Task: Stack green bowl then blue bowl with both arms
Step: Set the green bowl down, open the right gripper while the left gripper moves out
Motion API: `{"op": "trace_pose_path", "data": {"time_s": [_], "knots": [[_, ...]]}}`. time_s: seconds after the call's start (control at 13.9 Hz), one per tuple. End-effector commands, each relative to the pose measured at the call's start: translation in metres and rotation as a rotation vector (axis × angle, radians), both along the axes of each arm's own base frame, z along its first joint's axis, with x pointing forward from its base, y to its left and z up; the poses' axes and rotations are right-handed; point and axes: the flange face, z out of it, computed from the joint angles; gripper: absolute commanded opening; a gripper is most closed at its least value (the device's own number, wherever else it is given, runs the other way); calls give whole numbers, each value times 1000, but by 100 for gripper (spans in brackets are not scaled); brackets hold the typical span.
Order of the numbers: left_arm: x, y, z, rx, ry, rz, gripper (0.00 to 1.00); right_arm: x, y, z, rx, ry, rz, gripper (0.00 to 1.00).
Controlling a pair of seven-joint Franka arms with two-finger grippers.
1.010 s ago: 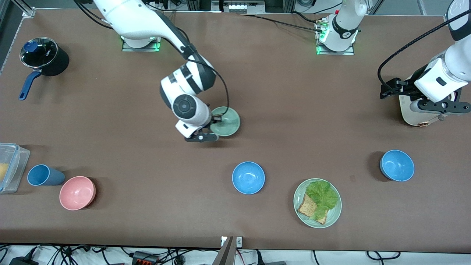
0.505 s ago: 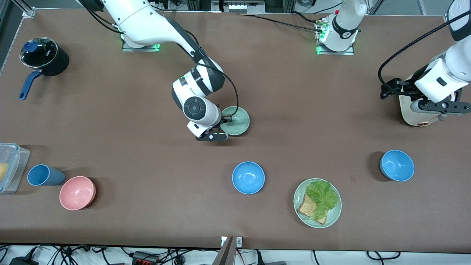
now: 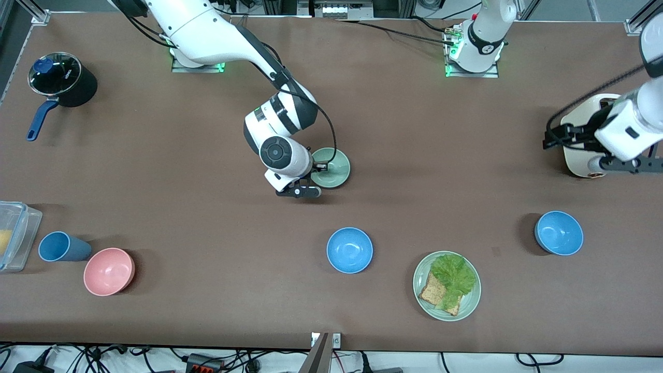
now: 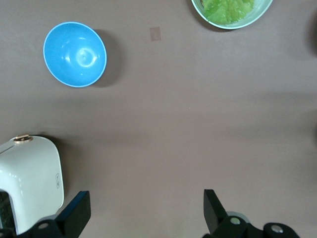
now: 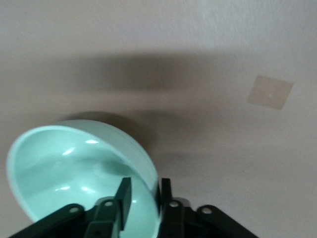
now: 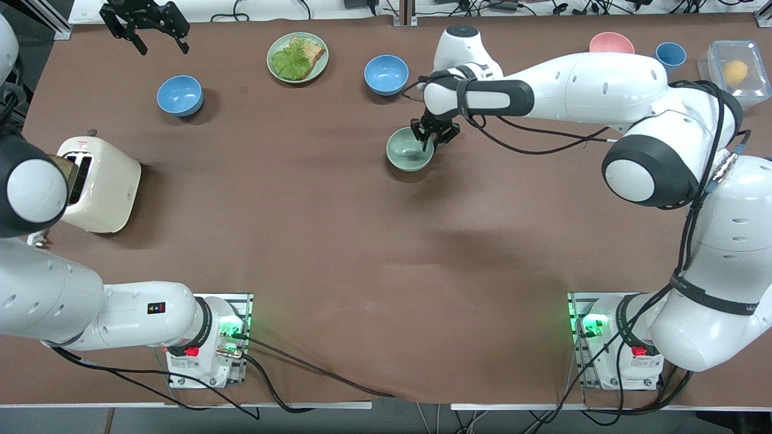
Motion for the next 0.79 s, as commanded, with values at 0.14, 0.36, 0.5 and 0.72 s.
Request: {"op": "trace_pose_path", "data": {"time_s": [0.14,0.36,0.5,0.72], "knots": [[80,42,-89,26,70,-57,100,41,-27,137,-19,-68,-25,100],[104,90,-131,31,24,-119,100,71,-82,198,-109,-144,-37,100],[108,127,-154,15,-5,-148,100,93,-131,224,-97,-175,-88,100],[109,163,-188,-7,-29,-202,100,123,-217,255,-84,-218,-155,100]]}}
